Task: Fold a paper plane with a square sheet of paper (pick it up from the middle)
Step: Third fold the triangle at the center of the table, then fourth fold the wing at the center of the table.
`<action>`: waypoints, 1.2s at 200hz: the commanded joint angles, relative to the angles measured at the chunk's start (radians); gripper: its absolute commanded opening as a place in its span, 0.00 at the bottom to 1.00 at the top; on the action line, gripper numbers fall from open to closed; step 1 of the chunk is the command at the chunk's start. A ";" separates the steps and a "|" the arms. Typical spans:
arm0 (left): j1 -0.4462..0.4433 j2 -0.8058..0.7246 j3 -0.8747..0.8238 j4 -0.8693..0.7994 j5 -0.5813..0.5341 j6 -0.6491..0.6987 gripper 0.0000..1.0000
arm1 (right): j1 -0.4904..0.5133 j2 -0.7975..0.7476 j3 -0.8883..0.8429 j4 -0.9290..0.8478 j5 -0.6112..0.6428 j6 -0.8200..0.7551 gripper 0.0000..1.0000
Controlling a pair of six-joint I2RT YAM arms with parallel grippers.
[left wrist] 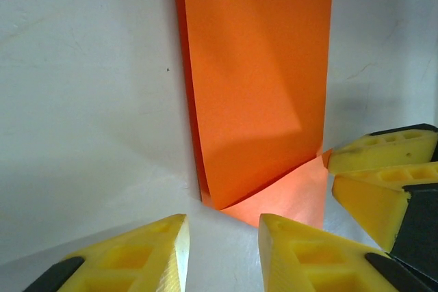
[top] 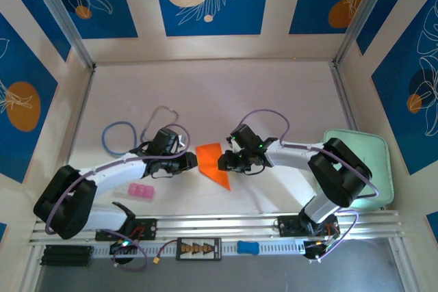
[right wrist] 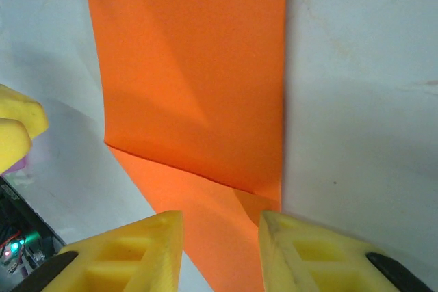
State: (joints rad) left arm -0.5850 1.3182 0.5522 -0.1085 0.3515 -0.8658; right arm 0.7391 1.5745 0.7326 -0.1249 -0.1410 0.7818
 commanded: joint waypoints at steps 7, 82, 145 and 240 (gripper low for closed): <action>0.010 0.024 0.012 0.024 0.039 -0.013 0.34 | -0.019 -0.032 -0.028 -0.002 0.012 -0.002 0.37; 0.010 0.060 0.030 0.041 0.079 -0.026 0.37 | -0.026 -0.003 -0.043 0.070 -0.068 -0.004 0.29; 0.014 0.059 0.019 0.045 0.078 -0.027 0.40 | -0.035 -0.020 -0.053 0.071 -0.075 -0.011 0.12; 0.023 0.102 0.043 0.127 0.151 -0.056 0.58 | -0.086 -0.121 -0.157 0.175 -0.133 0.020 0.06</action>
State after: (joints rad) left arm -0.5739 1.4036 0.5697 -0.0170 0.4629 -0.9108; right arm 0.6712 1.4940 0.6117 -0.0013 -0.2226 0.7872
